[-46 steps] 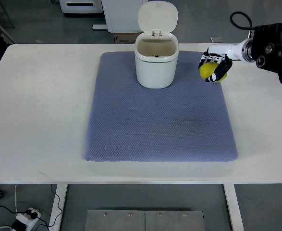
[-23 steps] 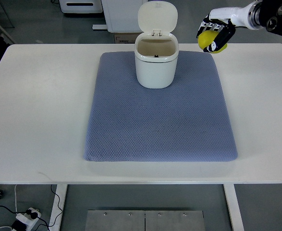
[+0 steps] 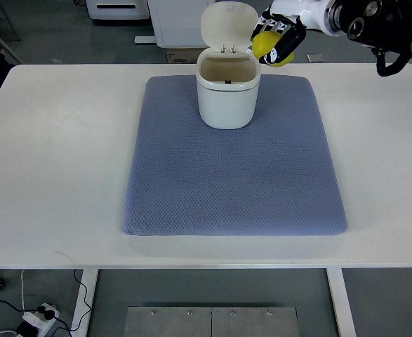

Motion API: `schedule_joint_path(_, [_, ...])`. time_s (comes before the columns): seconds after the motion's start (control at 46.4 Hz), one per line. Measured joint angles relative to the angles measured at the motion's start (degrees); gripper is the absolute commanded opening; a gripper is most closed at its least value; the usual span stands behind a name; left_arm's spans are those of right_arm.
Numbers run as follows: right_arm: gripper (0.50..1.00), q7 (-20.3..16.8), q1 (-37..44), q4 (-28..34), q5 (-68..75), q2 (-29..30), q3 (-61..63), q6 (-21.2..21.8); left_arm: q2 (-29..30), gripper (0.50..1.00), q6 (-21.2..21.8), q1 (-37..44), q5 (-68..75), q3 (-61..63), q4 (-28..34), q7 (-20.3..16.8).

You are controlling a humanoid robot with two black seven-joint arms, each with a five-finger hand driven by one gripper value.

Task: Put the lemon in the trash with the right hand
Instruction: 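Lift the lemon with the right hand and carry it over the bin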

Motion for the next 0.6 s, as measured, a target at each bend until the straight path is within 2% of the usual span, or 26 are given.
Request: schedule_joint_path(0.603, [0.500, -0.46, -2.20, -6.65, 1.27, 7.73, 0.89, -1.16, 0.00, 1.000, 0.00, 0.01, 0.00, 0.00, 0.00, 0.00])
